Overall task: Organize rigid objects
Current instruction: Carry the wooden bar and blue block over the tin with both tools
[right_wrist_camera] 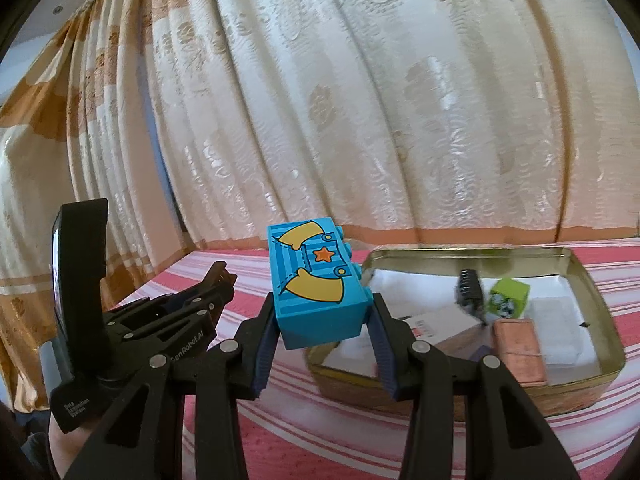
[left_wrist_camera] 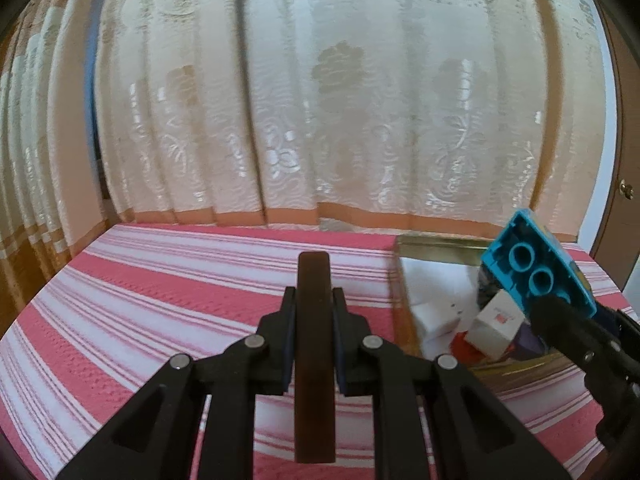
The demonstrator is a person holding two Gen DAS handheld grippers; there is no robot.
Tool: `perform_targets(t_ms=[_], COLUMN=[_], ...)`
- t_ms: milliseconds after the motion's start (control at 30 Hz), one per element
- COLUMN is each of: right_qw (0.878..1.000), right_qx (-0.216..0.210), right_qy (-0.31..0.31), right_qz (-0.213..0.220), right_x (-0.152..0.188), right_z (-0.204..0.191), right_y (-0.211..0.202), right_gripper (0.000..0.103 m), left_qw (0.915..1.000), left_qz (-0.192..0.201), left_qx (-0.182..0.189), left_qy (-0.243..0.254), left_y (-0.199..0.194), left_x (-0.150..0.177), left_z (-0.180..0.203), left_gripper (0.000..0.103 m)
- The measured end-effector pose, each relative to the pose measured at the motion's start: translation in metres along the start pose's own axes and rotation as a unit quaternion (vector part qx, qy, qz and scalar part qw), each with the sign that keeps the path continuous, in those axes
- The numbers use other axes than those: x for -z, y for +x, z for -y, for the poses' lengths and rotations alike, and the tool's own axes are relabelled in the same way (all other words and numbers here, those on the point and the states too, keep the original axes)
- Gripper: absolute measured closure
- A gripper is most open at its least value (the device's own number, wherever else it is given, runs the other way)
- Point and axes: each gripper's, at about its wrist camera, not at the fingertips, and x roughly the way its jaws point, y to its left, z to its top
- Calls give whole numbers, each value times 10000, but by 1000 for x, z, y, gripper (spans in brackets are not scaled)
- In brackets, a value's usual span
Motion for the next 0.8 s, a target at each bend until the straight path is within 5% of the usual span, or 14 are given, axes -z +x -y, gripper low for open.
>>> perform_targets(t_ms=[800], right_qw=[9946], right_qx=[837], right_qy=[548], right_qz=[259], right_x=[-13], right_z=[101], right_y=[-29], right_gripper=[57], left_qw=[9960], left_qz=[49], left_qx=[714], left_qy=[530], left_y=[20], left_x=[-16], left_z=[112], left_gripper=[89])
